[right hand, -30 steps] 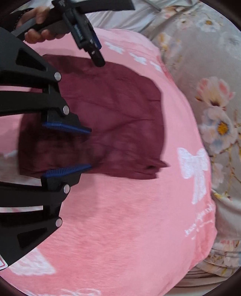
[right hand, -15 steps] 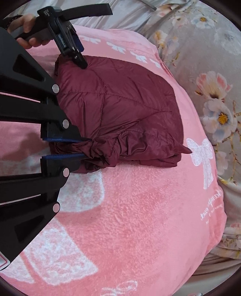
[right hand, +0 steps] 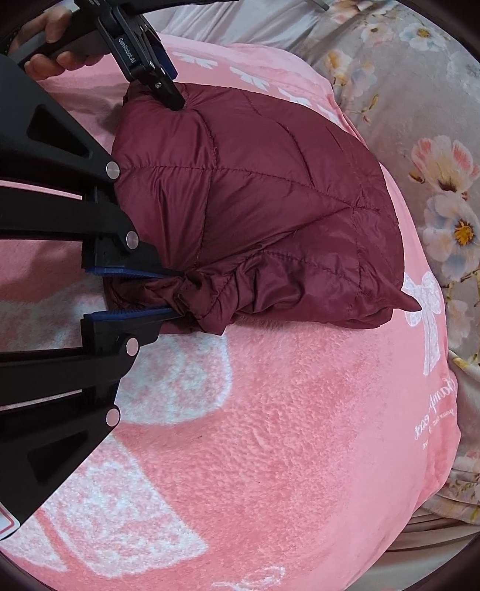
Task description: Fold large clothes
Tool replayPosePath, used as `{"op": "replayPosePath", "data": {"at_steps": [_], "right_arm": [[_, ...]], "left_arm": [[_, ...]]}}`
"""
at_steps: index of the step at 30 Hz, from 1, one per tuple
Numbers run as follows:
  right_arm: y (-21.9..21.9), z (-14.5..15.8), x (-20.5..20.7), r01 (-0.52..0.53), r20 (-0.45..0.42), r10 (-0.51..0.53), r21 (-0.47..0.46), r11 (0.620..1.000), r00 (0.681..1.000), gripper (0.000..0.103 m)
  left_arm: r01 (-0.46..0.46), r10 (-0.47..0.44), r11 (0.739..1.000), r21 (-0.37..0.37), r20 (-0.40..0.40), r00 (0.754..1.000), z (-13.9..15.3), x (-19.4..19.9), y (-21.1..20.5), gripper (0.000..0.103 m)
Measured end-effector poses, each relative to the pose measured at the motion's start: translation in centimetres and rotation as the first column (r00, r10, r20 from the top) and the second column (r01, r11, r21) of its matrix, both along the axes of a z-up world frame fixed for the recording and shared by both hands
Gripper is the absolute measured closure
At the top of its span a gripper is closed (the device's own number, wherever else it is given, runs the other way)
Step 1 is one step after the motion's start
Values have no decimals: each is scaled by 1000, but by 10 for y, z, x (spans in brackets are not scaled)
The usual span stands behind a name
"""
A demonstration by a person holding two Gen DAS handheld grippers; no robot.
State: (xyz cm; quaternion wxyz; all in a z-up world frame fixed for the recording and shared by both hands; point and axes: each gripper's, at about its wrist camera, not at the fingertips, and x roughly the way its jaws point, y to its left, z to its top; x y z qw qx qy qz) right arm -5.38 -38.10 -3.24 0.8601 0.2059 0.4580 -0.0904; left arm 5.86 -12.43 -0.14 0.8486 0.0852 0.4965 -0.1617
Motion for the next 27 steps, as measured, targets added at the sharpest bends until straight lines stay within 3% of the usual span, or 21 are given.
{"op": "replayPosePath", "data": {"at_steps": [4, 6, 8, 11, 13, 16, 21, 27], "right_arm": [[0, 1, -6, 1, 7, -1, 1, 1000, 1000, 91], [-4, 5, -13, 24, 9, -24, 2, 1000, 1000, 80], [-9, 8, -19, 50, 7, -50, -13, 999, 999, 40], [-22, 3, -23, 54, 13, -55, 93, 994, 998, 38], [-29, -2, -22, 62, 18, -66, 178, 982, 998, 38], [-36, -7, -13, 47, 34, -59, 282, 958, 998, 36], [-40, -12, 8, 46, 47, -69, 383, 923, 997, 29], [-41, -18, 24, 35, 73, -79, 476, 879, 994, 21]], "left_arm": [[-1, 1, 1000, 13, 7, 1000, -2, 0, 1, 5], [-2, 2, 1000, -5, -5, 1000, 1, 1, 5, 5], [-13, 11, 998, -57, -37, 999, 4, 4, 13, 6], [-65, 39, 983, -174, -147, 988, 5, 15, 29, 6], [-104, 35, 954, -281, -239, 970, 3, 26, 39, 6], [-158, 42, 919, -362, -309, 950, 1, 43, 46, 6], [-167, 20, 894, -416, -335, 942, 0, 62, 37, 6], [-163, -51, 864, -476, -407, 912, -20, 72, 12, 5]]}}
